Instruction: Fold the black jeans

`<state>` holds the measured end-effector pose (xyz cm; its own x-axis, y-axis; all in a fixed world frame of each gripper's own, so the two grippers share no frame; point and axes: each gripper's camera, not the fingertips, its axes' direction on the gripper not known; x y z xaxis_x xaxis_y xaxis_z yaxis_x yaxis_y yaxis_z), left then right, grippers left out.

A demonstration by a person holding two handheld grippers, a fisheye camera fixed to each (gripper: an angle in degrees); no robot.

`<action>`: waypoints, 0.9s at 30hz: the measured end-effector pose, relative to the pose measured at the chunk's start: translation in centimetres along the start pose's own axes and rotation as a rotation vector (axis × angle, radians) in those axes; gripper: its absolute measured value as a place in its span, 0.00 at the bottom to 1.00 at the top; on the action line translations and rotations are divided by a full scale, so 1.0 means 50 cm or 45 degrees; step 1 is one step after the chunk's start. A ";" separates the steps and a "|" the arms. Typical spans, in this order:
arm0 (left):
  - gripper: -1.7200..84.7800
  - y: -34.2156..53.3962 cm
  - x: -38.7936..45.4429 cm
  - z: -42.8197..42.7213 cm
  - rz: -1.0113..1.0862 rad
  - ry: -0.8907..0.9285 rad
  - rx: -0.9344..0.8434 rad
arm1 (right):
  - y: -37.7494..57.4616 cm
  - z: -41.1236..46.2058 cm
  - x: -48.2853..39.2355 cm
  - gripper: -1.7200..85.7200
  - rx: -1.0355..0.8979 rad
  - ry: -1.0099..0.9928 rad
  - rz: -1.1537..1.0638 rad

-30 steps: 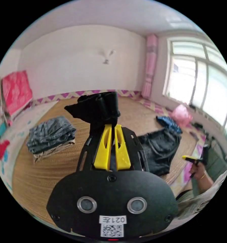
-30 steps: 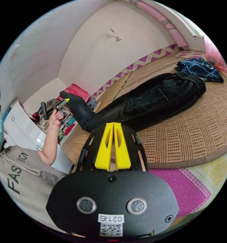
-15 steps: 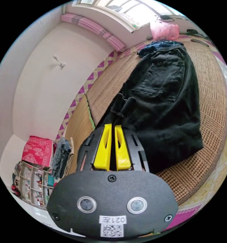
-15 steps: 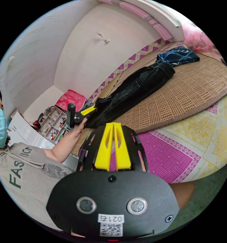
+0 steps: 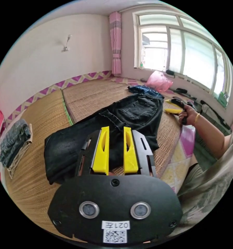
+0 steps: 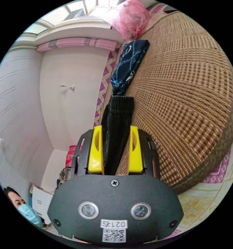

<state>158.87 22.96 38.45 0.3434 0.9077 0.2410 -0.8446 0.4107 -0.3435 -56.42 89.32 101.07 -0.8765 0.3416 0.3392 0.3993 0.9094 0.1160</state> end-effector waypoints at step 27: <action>0.01 0.683 -0.522 -0.312 -0.669 0.075 0.269 | 0.629 0.687 -1.173 0.06 -0.373 0.555 -1.832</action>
<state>127.50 14.60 6.27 0.7570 0.5917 0.2773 -0.6158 0.7879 -0.0004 -1.70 106.02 52.73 -0.4304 -0.9025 0.0144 -0.6100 0.3026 0.7323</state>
